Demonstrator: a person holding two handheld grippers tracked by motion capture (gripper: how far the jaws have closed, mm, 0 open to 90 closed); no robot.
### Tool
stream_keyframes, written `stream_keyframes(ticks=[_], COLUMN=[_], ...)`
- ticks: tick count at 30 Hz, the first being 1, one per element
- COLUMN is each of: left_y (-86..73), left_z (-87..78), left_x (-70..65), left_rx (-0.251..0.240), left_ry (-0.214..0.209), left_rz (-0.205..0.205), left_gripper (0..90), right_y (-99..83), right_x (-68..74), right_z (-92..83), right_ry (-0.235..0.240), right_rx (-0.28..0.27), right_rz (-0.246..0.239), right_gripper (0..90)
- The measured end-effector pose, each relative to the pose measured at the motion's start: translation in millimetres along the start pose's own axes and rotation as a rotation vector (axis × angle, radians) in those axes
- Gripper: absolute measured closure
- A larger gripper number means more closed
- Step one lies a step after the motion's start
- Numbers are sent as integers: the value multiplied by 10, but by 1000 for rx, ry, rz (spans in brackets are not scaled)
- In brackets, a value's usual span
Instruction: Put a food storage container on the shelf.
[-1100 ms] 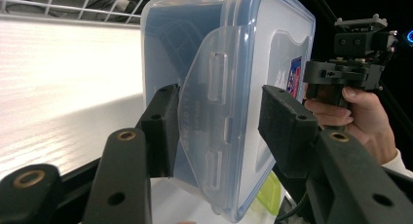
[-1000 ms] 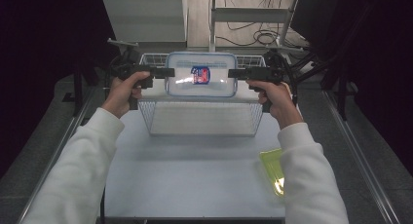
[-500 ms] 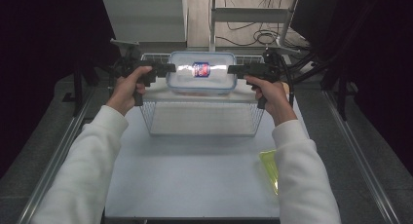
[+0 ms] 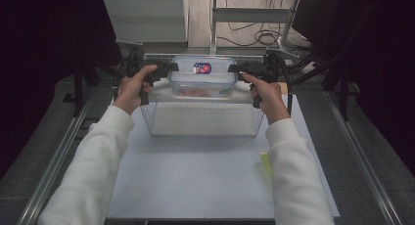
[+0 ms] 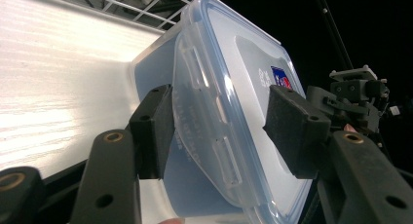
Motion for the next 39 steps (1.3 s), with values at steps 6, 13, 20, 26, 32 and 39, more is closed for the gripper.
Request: stream_keyframes(ticks=[6,13,20,26,32,39], left_y=[0,-19,-181,-389,-581,-1026], left_z=[8,-128,-284,-394,-480,-506], left_x=[-24,-98,-163,-209,-244,-141], left_rx=[-42,-132,-162,-164,-167,-168], left_ry=[0,28,60,66,86,116], left_rz=[28,106,224,302,396,471], left_gripper=[367,260,240,234,234,239], right_y=[-4,-58,-107,-206,-411,-797], right_x=[4,152,248,277,308,285], right_z=[-9,-87,-295,-512,-682,-815], right_ry=[18,24,-17,-82,-102,-123], right_rx=[-50,-100,-78,-51,6,101], right_rz=[7,-51,-179,-315,-428,-505], right_gripper=[430,395,383,380,375,332])
Point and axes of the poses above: each handheld gripper's, and its own axes: z roughly forward along the jaws, y roughly out of its top, x roughly to its left, the point moved 5 cm from there along z, roughly forward along the jaws, and after that the axes turned 15 degrees about y, right-handed, at the moved point
